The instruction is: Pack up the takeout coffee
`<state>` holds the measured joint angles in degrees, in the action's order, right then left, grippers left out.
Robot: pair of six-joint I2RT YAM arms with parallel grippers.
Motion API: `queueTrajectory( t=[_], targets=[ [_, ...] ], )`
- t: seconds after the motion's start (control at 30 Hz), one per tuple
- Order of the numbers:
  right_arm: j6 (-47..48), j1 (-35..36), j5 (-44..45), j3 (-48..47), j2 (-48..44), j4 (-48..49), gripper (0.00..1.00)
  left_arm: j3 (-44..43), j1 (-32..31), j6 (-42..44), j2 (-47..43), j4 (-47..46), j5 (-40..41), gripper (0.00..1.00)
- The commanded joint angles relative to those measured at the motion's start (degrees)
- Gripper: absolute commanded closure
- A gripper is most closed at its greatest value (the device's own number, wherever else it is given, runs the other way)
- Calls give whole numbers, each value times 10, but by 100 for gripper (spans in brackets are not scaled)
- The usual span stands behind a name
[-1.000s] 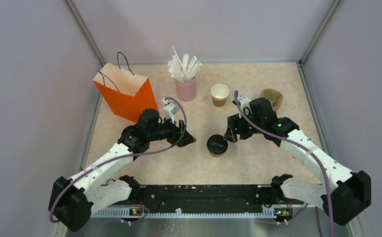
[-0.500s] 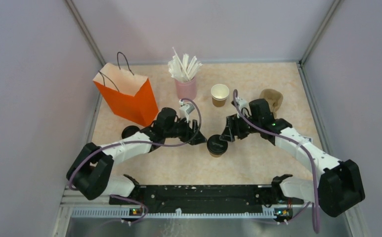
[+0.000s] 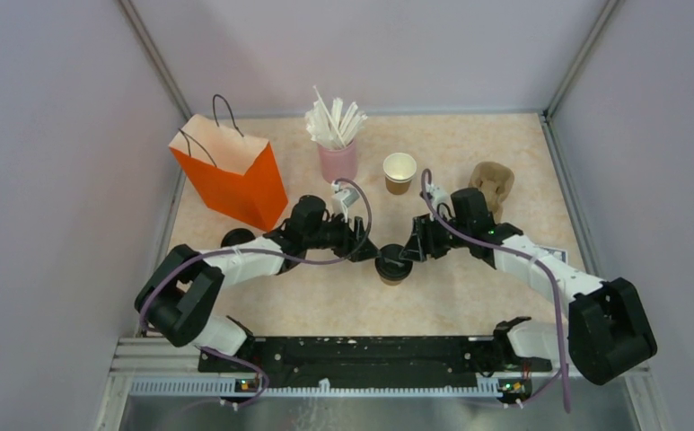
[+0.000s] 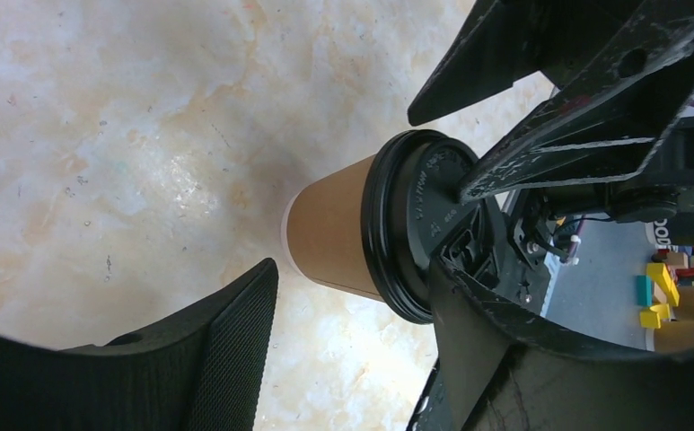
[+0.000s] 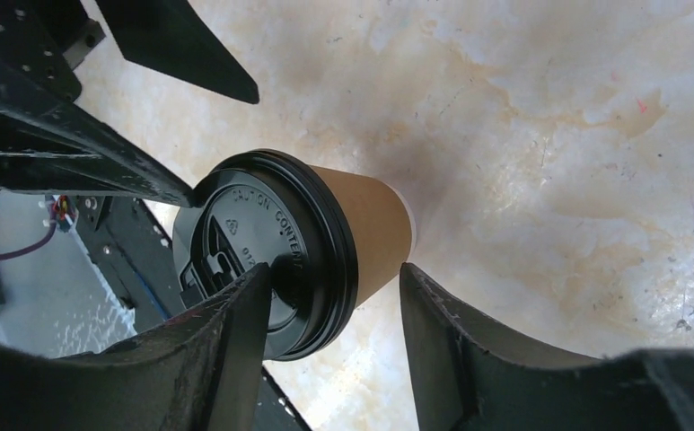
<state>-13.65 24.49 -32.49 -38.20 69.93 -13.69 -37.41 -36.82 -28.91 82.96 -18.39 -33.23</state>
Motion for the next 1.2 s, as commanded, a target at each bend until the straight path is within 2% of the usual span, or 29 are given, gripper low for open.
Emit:
queueTrajectory(
  t=[0.0, 0.1, 0.3, 0.53, 0.77, 0.83, 0.97, 1.03, 1.17],
  targets=[
    [-18, -7, 7, 29, -10, 48, 48, -10, -2, -3, 24, -44, -9, 34],
    [-34, -6, 11, 48, -18, 65, 51, -9, -2, -1, 36, -42, -4, 36],
    [-53, -9, 30, 86, -37, 86, 53, 15, -3, 1, 37, -29, 28, 46],
    [-78, -14, 42, 121, -46, 115, 54, 55, -3, 0, 36, -13, 76, 51],
    [-82, -15, 44, 137, -45, 129, 54, 75, -2, -29, 50, -53, 48, 53],
    [-83, -14, 39, 135, -49, 131, 54, 68, -2, -37, 45, -57, 29, 50],
    [-92, -15, 28, 131, -61, 145, 54, 38, -1, -56, 12, -56, -8, 37],
    [-99, -15, 24, 128, -66, 152, 54, 15, -2, -60, -10, -44, -22, 34],
    [-107, -15, 10, 121, -68, 154, 53, -2, -1, -45, -65, 3, -1, 29]
  ],
)
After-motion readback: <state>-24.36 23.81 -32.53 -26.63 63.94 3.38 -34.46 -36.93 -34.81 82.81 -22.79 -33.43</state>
